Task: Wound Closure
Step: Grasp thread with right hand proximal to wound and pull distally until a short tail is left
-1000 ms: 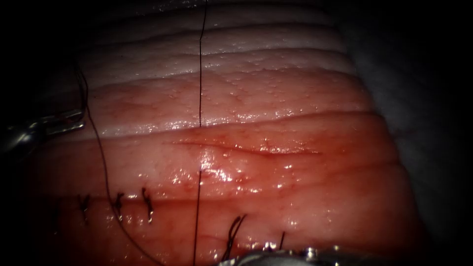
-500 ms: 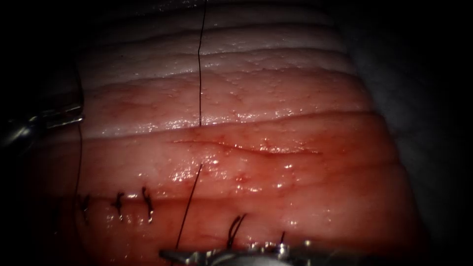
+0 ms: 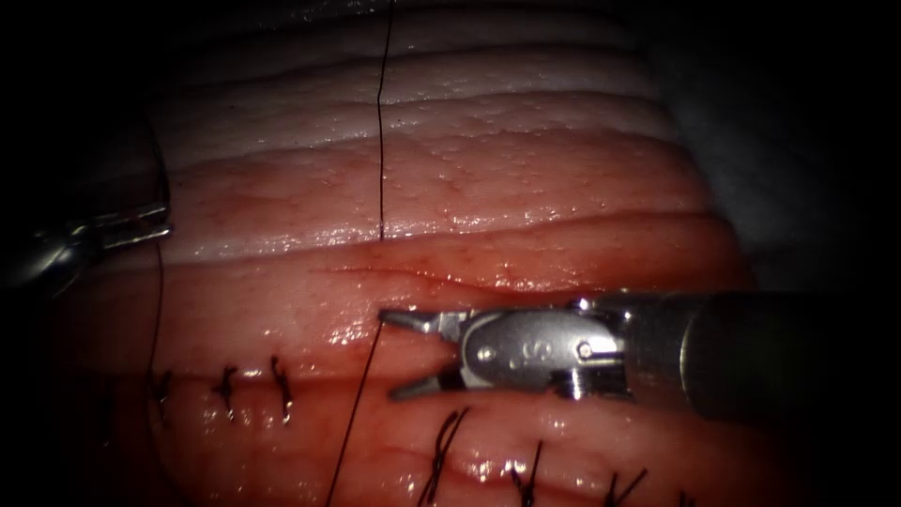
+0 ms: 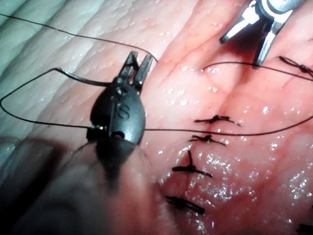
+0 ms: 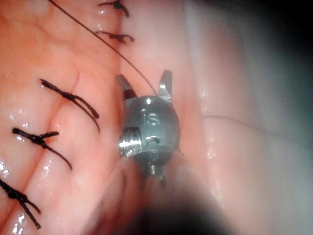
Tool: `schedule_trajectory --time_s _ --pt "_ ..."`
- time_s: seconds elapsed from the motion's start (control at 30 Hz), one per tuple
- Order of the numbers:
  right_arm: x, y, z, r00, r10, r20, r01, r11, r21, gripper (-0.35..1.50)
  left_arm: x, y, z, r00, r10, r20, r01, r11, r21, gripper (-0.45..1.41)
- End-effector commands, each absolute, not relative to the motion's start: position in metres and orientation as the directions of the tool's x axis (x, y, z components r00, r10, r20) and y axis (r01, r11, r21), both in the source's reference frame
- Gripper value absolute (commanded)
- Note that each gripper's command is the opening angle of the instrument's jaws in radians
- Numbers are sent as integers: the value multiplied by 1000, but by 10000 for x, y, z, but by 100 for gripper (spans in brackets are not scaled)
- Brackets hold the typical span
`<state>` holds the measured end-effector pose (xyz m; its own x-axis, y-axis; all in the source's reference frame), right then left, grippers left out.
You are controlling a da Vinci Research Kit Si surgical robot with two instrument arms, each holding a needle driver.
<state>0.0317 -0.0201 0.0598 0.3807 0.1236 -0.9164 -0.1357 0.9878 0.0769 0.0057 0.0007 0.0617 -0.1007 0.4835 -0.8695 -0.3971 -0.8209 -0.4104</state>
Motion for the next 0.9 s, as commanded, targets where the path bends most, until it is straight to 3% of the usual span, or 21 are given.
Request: schedule_trajectory --time_s 0.03,0.13,0.17,0.2,0.23,0.27,0.3,0.33,0.9 --pt "329 -192 617 383 117 -916 -139 988 68 123 52 7 623 -101 483 -870 -396 -822 -410 -45" --pt "336 -186 637 389 110 -915 -148 987 56 121 52 6 623 -101 482 -871 -397 -822 -408 -45" --pt "337 -186 641 394 109 -913 -144 988 55 113 52 6 623 -101 481 -871 -397 -822 -408 -45" --pt "336 -187 642 398 107 -911 -140 989 55 93 52 5 623 -101 481 -871 -397 -822 -408 -45" --pt "336 -187 642 398 107 -911 -140 989 55 93 52 5 623 -101 481 -871 -397 -822 -408 -45" --pt "335 -188 643 405 105 -908 -131 990 56 49 52 5 622 -101 481 -871 -398 -822 -408 -45" --pt "334 -189 643 414 105 -904 -120 991 60 -18 52 5 622 -101 481 -871 -398 -822 -408 -45" --pt "333 -190 642 421 106 -901 -119 991 60 -35 52 5 622 -104 482 -870 -397 -822 -408 -45" --pt "336 -293 509 510 114 -853 -7 992 128 -35 44 10 627 -110 484 -868 -398 -822 -408 -45"
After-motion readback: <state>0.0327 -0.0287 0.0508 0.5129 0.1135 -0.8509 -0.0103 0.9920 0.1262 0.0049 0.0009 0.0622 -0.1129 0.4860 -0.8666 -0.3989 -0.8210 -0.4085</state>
